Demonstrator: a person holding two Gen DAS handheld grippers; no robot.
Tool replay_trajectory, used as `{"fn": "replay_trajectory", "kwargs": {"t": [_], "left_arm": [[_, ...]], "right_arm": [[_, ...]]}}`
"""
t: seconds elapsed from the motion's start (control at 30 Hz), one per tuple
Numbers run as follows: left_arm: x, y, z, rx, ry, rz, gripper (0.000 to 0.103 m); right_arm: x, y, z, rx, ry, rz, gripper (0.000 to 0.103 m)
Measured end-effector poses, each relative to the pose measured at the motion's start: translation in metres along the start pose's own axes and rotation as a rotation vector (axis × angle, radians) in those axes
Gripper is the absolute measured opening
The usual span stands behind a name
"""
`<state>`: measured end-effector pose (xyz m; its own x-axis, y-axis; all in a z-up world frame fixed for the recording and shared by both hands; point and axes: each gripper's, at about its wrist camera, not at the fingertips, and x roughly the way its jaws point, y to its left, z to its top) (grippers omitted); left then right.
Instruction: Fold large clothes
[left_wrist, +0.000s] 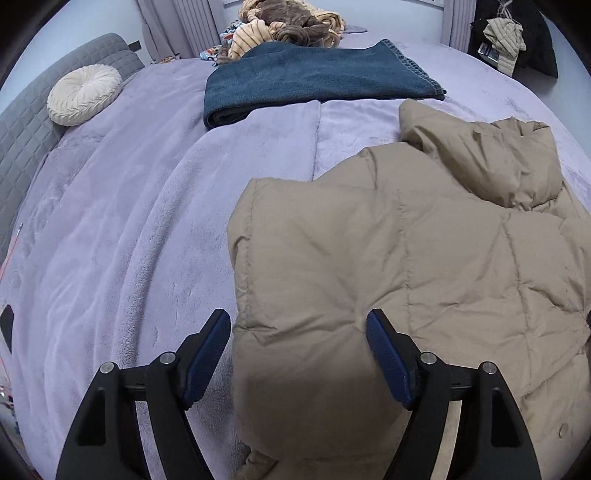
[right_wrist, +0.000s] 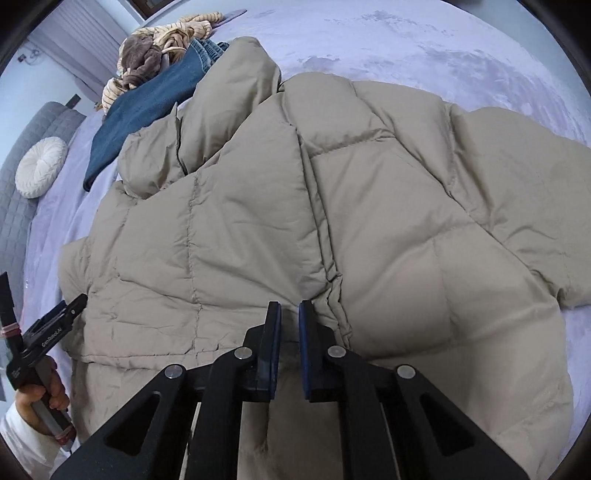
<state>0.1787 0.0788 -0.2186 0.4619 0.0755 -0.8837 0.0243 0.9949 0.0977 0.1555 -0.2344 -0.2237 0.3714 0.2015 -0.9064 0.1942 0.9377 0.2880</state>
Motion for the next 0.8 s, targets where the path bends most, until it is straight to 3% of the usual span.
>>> {"fn": "replay_trajectory", "kwargs": {"t": [0.2,0.27,0.33,0.4,0.5,0.6,0.67,0.7,0.8], "left_arm": [[-0.040,-0.038,-0.007,0.038,0.002,-0.065,0.077],[-0.049,-0.059,-0.012,0.058,0.013,-0.088,0.077],[-0.056,-0.080,-0.018,0.072,0.013,-0.095,0.077],[-0.062,-0.103,-0.022,0.074,0.024,-0.125,0.077],[-0.067,-0.136,-0.027,0.081,0.053,-0.167,0.077],[-0.071,-0.168,-0.031,0.111,0.066,-0.192,0.077],[-0.076,-0.186,-0.032,0.131,0.056,-0.200,0.085],[-0.079,-0.192,-0.033,0.133,0.052,-0.206,0.103],[-0.091,-0.211,-0.032,0.147,0.016,-0.219,0.103]], "right_arm": [[-0.040,-0.031,-0.015,0.127,-0.010,0.112,0.016],[-0.048,-0.042,-0.019,0.161,-0.009,0.127,0.022],[-0.057,-0.057,-0.026,0.198,-0.010,0.137,0.038],[-0.066,-0.074,-0.033,0.241,-0.017,0.147,0.047],[-0.077,-0.103,-0.040,0.297,-0.028,0.149,0.049],[-0.087,-0.133,-0.045,0.357,-0.037,0.155,0.059],[-0.096,-0.155,-0.047,0.395,-0.054,0.155,0.063],[-0.101,-0.167,-0.048,0.412,-0.066,0.149,0.065],[-0.112,-0.198,-0.048,0.466,-0.099,0.137,0.079]]}}
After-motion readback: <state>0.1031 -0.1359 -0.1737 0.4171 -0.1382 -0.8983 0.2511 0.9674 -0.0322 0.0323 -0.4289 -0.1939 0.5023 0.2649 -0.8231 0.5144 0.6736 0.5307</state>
